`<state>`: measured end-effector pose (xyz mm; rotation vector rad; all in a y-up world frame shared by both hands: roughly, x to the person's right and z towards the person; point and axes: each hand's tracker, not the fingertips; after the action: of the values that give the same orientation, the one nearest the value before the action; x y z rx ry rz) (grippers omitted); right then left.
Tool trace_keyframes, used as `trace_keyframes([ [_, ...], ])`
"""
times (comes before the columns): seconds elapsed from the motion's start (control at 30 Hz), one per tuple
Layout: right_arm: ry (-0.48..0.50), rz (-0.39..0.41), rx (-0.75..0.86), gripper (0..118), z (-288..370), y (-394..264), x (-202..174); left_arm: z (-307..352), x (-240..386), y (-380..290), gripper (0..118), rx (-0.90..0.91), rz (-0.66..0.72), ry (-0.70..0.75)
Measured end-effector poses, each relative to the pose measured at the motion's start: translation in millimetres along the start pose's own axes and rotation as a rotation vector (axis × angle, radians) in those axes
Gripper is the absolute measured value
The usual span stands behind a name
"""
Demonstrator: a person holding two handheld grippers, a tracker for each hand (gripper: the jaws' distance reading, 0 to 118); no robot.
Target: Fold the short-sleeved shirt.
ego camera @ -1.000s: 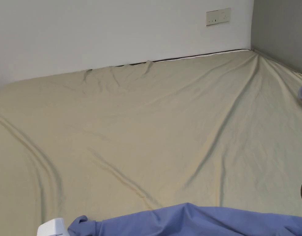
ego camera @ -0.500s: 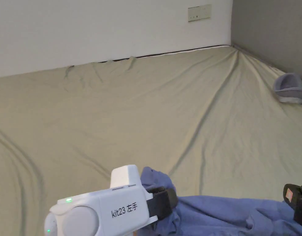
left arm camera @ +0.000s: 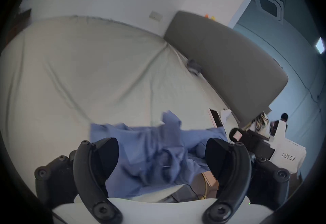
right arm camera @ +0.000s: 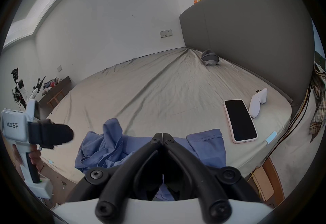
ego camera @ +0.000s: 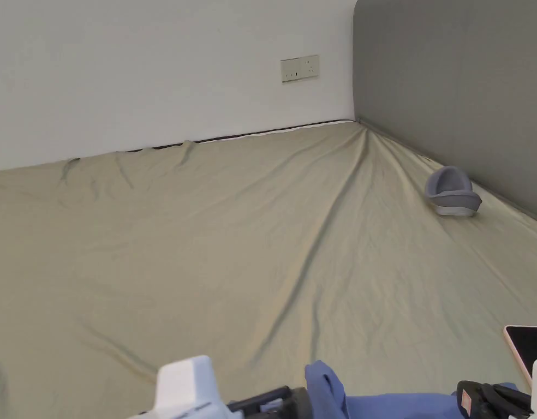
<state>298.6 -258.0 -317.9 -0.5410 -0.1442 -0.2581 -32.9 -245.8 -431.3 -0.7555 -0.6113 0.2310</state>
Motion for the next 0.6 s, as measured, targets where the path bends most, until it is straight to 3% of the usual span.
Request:
trace_keyframes([
  [0.07, 0.004, -0.013, -0.001, 0, 0.1, -1.5, 1.7, 5.3, -13.9, 2.9, 98, 0.017, 0.079, 0.093],
  [0.1, 0.006, -0.017, -0.002, 0, 0.1, -1.8, 2.1, 1.6, -18.5, 5.0, 81, 0.006, 0.112, 0.139],
  [0.13, 0.007, -0.018, -0.004, 0, 0.6, -2.8, 1.6, -1.6, -22.0, 4.9, 50, -0.021, 0.117, 0.171],
  [0.17, 0.008, -0.018, -0.003, 0, 0.8, -3.1, 1.8, -7.7, -23.5, 3.8, 9, -0.045, 0.096, 0.176],
  [0.2, 0.008, -0.018, -0.003, 0, 0.8, -3.3, 2.2, -13.8, -24.5, 1.8, 0, -0.062, 0.087, 0.180],
  [0.5, -0.006, -0.017, -0.008, 0, 5.6, -0.5, 6.5, -74.6, 23.1, -17.3, 0, -0.183, -0.086, -0.076],
  [0.6, -0.008, -0.022, -0.005, 0, 7.9, 0.6, 7.3, -107.8, 30.6, -30.1, 0, -0.304, -0.079, -0.036],
])
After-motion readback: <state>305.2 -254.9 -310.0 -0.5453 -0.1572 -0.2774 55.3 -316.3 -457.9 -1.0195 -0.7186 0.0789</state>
